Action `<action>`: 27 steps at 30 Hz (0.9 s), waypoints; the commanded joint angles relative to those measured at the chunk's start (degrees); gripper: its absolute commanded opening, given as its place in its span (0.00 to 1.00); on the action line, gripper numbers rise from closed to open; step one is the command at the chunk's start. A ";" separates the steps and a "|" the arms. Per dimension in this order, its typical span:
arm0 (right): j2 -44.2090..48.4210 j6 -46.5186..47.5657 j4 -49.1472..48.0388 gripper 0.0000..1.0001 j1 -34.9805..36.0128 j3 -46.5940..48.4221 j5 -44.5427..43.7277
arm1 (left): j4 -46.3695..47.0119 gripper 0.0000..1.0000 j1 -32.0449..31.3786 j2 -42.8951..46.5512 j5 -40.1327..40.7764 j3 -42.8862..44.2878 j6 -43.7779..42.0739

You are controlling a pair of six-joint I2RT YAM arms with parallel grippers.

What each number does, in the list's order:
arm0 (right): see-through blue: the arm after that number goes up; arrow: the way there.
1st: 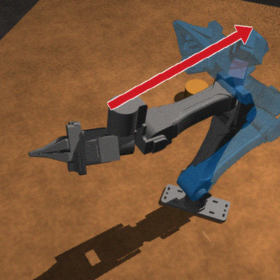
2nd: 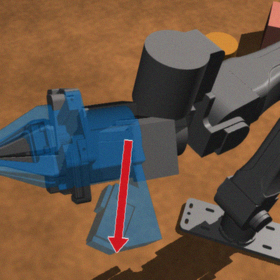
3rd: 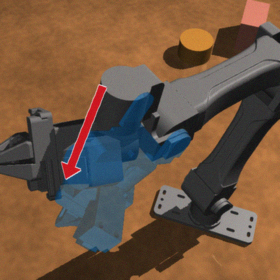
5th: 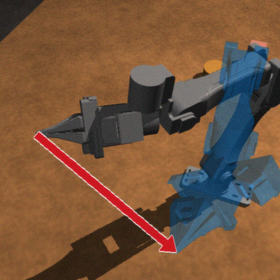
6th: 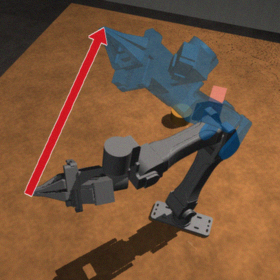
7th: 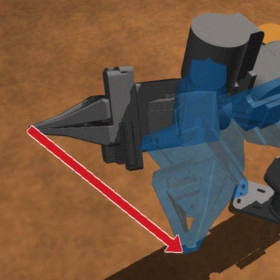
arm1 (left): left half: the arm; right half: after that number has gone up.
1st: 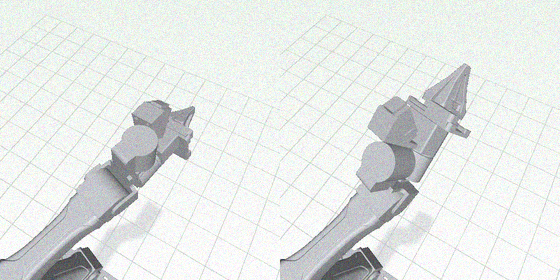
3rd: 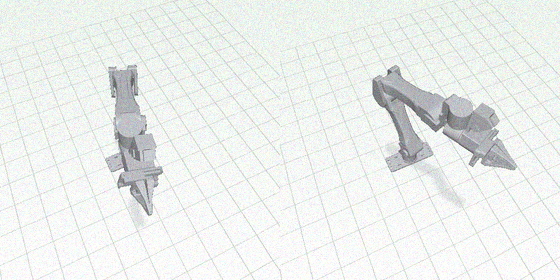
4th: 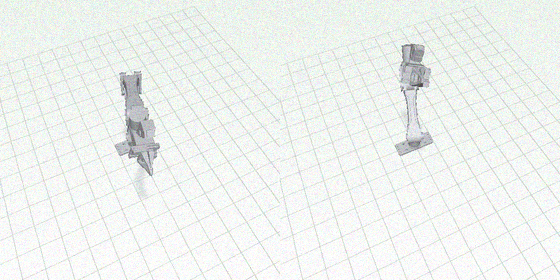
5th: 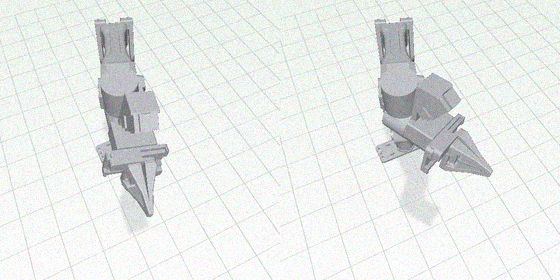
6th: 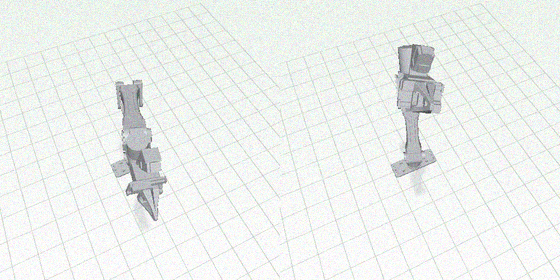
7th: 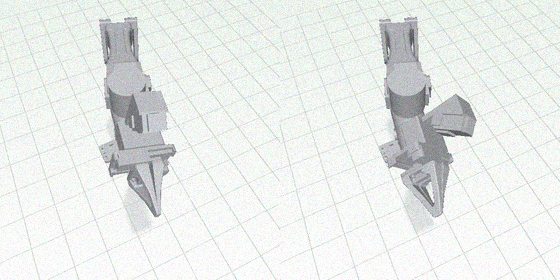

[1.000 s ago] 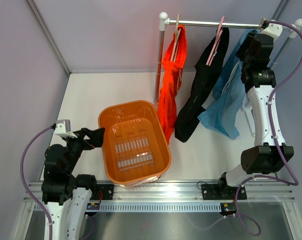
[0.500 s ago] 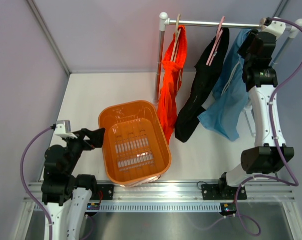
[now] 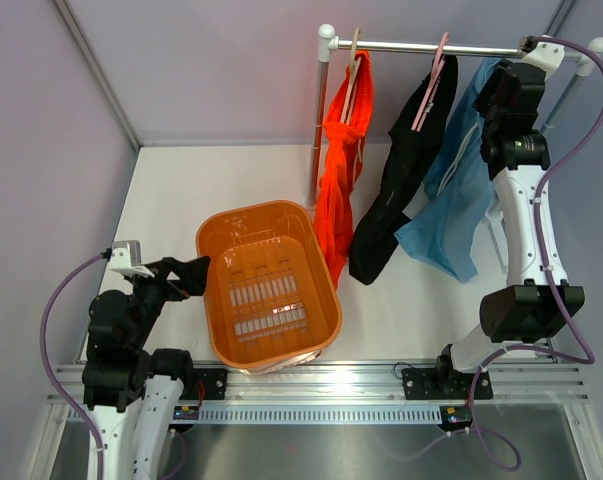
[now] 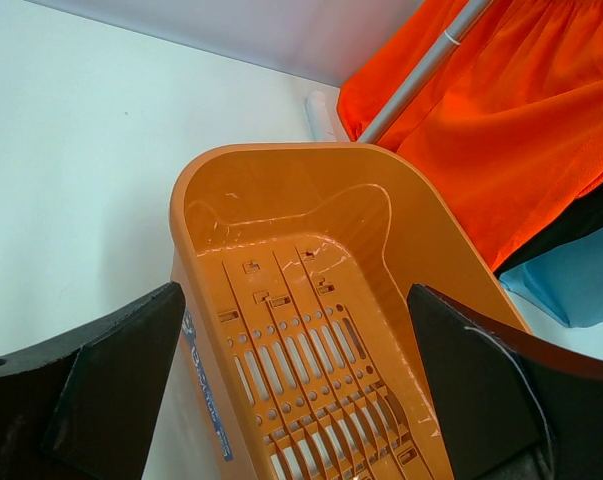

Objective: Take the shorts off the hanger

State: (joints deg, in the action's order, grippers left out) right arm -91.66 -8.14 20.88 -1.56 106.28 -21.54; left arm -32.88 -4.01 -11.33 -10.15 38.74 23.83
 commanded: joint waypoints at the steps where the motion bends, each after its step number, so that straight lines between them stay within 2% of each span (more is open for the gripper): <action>1: -0.36 0.76 -1.37 0.47 -0.20 1.65 -1.84 | 2.83 0.99 -0.30 0.52 -1.01 -0.42 0.07; 3: -0.54 1.02 -1.37 0.45 -0.20 1.91 -2.10 | 2.83 0.99 -0.30 0.52 -1.01 -0.42 0.07; 6: -0.80 0.93 -1.37 0.30 -0.20 2.44 -2.37 | 2.83 0.99 -0.38 0.61 -1.01 -0.42 0.07; 7: -0.98 0.93 -0.76 0.25 -0.20 2.88 -2.37 | 2.83 0.99 -0.38 0.61 -1.01 -0.42 0.16; 8: -1.15 0.93 -0.15 0.10 -0.20 4.10 -2.37 | 2.74 0.99 -0.38 0.61 -0.92 -0.42 0.07; 9: -1.33 0.85 0.29 0.03 -0.20 4.72 -2.37 | 2.82 0.99 -0.38 0.61 -0.92 -0.42 0.16; 10: -1.33 0.67 1.43 0.00 -0.20 5.42 -2.63 | 2.83 0.99 -0.38 0.61 -0.92 -0.42 0.16; 19: 6.21 -3.37 5.03 0.00 -0.20 9.82 0.54 | 2.83 0.99 -0.47 0.08 -1.01 -0.42 0.07; 27: 12.99 -5.21 9.87 0.00 -0.20 6.58 2.20 | 2.83 0.99 -0.47 -0.62 -1.01 -0.42 -0.02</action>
State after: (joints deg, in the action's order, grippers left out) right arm -83.35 -11.46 32.84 -1.56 111.42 -20.25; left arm -32.88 -4.25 -11.35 -10.15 38.74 23.83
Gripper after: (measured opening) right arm 0.072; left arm 0.988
